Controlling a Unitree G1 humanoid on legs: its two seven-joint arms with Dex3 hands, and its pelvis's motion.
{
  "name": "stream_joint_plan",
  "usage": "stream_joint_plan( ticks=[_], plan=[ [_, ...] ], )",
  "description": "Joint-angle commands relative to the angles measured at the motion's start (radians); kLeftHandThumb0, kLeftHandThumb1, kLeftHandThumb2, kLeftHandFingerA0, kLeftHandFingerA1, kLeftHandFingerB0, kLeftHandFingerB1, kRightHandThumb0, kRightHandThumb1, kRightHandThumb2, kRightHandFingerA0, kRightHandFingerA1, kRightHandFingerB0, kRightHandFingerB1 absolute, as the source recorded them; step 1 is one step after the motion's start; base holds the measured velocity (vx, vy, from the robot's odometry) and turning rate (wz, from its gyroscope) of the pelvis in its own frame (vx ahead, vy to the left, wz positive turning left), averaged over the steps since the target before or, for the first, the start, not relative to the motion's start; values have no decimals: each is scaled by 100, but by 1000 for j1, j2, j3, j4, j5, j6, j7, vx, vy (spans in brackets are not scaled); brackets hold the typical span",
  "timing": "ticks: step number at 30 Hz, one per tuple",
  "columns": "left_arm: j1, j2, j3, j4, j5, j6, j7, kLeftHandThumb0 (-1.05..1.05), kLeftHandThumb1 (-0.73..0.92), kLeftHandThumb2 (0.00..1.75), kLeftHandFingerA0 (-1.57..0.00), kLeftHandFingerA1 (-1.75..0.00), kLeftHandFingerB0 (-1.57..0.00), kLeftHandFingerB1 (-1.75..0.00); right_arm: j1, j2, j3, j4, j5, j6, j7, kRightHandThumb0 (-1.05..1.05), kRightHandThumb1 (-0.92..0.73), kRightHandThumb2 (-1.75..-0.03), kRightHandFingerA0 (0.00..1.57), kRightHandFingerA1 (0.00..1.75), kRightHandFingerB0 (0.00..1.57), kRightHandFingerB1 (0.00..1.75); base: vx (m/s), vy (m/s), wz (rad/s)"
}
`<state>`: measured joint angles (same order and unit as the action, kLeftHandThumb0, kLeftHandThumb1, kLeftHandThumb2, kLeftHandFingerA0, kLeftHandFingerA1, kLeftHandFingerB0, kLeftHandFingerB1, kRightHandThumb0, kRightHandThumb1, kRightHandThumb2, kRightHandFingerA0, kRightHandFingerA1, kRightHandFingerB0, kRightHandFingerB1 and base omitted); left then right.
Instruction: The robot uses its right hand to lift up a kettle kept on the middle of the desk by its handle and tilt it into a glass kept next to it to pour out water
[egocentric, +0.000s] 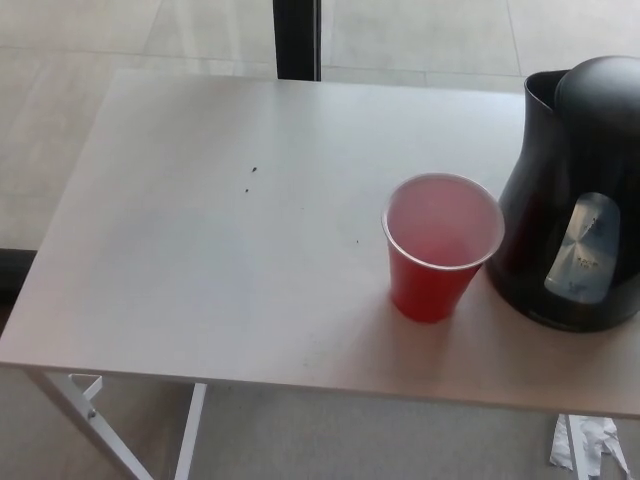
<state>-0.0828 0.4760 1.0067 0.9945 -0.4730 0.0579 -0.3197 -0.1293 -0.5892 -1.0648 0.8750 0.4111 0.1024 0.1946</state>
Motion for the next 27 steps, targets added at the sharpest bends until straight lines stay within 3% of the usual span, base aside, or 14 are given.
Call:
stream_joint_plan(
  ticks=[1, 4, 5, 8, 9, 10, 11, 14, 15, 16, 21, 23, 24, 27],
  plan=[
    [-11, 38, 39, -1, -128, 75, -61, -105, 61, 77, -67, -60, -58, -81, -59, -106, 86, -149, 87, 87, 176, -96, -52, -89, 33, 69, 20, 65, 0, 0, 0],
    [-8, 37, 37, -3, -134, 83, -61, -105, 61, 77, -68, -60, -56, -82, -42, -133, 156, -248, 108, 152, 282, -104, -49, -84, 41, 70, 26, 66, 0, 0, 0],
    [-8, 39, 32, -1, -132, 83, -61, -105, 62, 77, -67, -60, -53, -83, -40, -145, 187, -271, 108, 159, 325, -90, -51, -56, 51, 63, 30, 66, 0, 0, 0],
    [-9, 41, 34, -1, -138, 80, -63, -105, 60, 77, -67, -62, -57, -83, -41, -171, 293, -377, 89, 191, 384, -91, -51, -57, 89, 96, 22, 57, 0, 0, 0],
    [-9, 43, 33, 7, -138, 75, -69, -105, 61, 77, -68, -61, -58, -82, -50, -181, 301, -366, 129, 204, 483, -75, -54, -56, 35, 87, 14, 48, 0, 0, 0],
    [-4, 41, 26, 2, -133, 72, -67, -105, 62, 77, -69, -61, -57, -82, -48, -184, 352, -415, 123, 200, 517, -85, -47, -79, 50, 71, 10, 45, 0, 0, 0],
    [-2, 39, 28, -3, -136, 76, -64, -105, 60, 78, -70, -61, -60, -81, -56, -174, 397, -464, 110, 202, 503, -75, -51, -55, 1, 36, 8, 33, 0, 0, 0],
    [-2, 36, 21, -10, -133, 72, -63, -105, 62, 77, -70, -61, -59, -81, -62, -159, 436, -519, 112, 218, 477, -74, -49, -54, 0, 33, 6, 33, 0, 0, 0],
    [-4, 36, 26, -8, -140, 77, -64, -105, 61, 76, -68, -60, -58, -80, -57, -153, 462, -568, 103, 238, 443, -66, -38, -83, 0, 20, 1, 27, 0, 0, 0],
    [-3, 37, 26, -9, -142, 78, -65, -105, 61, 76, -67, -60, -57, -81, -65, -148, 506, -608, 83, 248, 424, -81, -46, -80, 0, 4, 3, 4, 0, 0, 0],
    [1, 40, 18, 9, -137, 58, -80, -105, 63, 76, -67, -58, -61, -78, -66, -149, 634, -675, -3, 252, 371, -69, -36, -72, 0, 10, 0, 5, 0, 0, 0],
    [-2, 39, 20, 22, -143, 57, -82, -105, 45, 113, -74, -57, -65, -78, -71, -150, 669, -675, -21, 243, 364, -76, -40, -75, 0, 8, 0, 0, 0, 0, 0],
    [7, 33, 16, -7, -146, 70, -76, -105, 64, 78, -66, -59, -55, -79, -75, -150, 679, -667, -17, 246, 367, -76, -39, -75, 0, 8, 0, 0, 0, 0, 0],
    [6, 35, 13, 5, -156, 71, -72, -105, 62, 77, -69, -60, -61, -79, -89, -167, 719, -635, -21, 277, 367, -66, -37, -78, 0, 17, 0, 11, 0, 0, 0]
  ],
)
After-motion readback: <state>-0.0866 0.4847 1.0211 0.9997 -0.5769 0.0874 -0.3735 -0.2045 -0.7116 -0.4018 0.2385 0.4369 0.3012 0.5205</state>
